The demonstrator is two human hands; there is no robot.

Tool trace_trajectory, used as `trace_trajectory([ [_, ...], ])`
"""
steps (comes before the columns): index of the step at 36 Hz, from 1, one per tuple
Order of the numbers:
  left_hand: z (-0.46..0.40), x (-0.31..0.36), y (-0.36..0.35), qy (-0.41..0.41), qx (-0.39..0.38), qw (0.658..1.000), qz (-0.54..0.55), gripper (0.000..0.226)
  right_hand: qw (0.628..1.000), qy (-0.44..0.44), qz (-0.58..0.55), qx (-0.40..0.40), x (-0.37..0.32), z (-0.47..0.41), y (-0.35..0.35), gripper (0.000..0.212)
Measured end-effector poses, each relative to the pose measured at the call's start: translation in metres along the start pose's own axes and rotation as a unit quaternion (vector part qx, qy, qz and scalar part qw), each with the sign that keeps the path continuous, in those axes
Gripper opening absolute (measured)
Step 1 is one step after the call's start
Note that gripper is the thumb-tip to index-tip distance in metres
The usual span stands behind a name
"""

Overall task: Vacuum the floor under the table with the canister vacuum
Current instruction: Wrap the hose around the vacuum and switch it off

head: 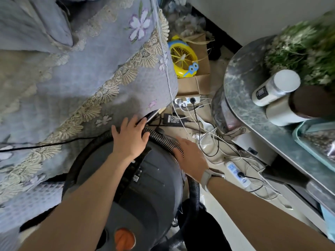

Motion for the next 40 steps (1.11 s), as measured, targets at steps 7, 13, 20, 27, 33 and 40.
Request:
trace_trajectory([
  [7, 0.079, 0.062, 0.018, -0.091, 0.168, 0.982, -0.012, 0.041, 0.998, 0.016, 0.051, 0.022, 0.017, 0.077, 0.034, 0.047],
  [13, 0.168, 0.130, -0.019, -0.110, 0.181, 0.975, 0.064, 0.042, 0.997, -0.041, 0.020, 0.060, 0.084, 0.167, 0.040, 0.053],
  [20, 0.262, 0.204, -0.102, -0.125, 0.124, 0.973, 0.146, 0.044, 0.995, -0.054, 0.034, 0.082, 0.184, 0.268, 0.030, 0.077],
  [27, 0.289, 0.260, -0.158, -0.125, 0.051, 0.983, 0.124, 0.054, 0.988, -0.146, 0.030, 0.029, 0.259, 0.304, 0.047, 0.080],
  [33, 0.256, 0.310, -0.207, -0.116, 0.046, 0.984, 0.130, 0.054, 0.991, -0.066, 0.109, 0.036, 0.319, 0.266, 0.051, 0.059],
  [40, 0.196, 0.371, -0.304, -0.098, 0.018, 0.981, 0.164, 0.064, 0.984, -0.005, 0.180, -0.007, 0.417, 0.188, 0.016, 0.040],
])
Point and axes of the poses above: each hand's wrist, its own z-axis away from the middle knuckle, its own y-axis out of the back of the hand, x = y × z, the point moved 7 cm from there along -z, towards the middle knuckle, and after that the axes turned 13 degrees about -z, right-handed, at the moved point
